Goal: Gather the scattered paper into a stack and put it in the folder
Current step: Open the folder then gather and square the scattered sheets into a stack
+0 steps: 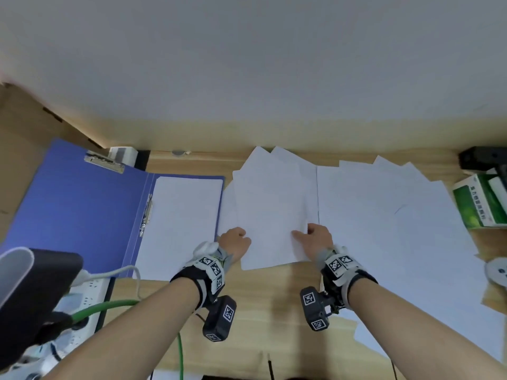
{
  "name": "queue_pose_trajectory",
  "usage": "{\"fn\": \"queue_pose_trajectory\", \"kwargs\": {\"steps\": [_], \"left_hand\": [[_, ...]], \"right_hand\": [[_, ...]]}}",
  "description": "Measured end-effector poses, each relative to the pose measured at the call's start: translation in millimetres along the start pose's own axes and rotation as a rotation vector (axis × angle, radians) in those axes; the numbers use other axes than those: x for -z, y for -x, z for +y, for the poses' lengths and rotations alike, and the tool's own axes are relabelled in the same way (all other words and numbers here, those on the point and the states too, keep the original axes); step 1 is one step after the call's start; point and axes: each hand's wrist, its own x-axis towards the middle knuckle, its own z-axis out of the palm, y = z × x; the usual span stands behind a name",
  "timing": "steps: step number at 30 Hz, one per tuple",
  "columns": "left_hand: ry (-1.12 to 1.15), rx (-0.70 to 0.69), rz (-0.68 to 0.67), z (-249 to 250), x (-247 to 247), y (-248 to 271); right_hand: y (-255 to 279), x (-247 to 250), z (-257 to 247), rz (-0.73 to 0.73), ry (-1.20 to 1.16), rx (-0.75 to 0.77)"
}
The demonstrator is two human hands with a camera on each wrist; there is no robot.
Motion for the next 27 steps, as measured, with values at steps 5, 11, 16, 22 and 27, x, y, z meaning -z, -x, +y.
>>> {"fn": "queue_pose_trajectory", "kwargs": {"steps": [5,11,16,22,27], "left_hand": [[0.008,-0.032,0.098,5,-26,21],[-0.004,-0.069,0.116,-5,-23,27],[-0.374,-0.006,-0.065,7,-27,40],[-0.246,-0.040,-0.159,-3,-36,59],[-0.139,0.014,-0.249,-15,-38,73]], "right_hand": [[3,25,31,0.032,-0.083,-0.009],[20,58,51,-0.048,-0.210,-0.041],[42,67,64,-0.171,-0.161,-0.048],[44,52,67,-0.033,-0.124,-0.050],[44,20,66,-0.087,0.027,-0.056]]}}
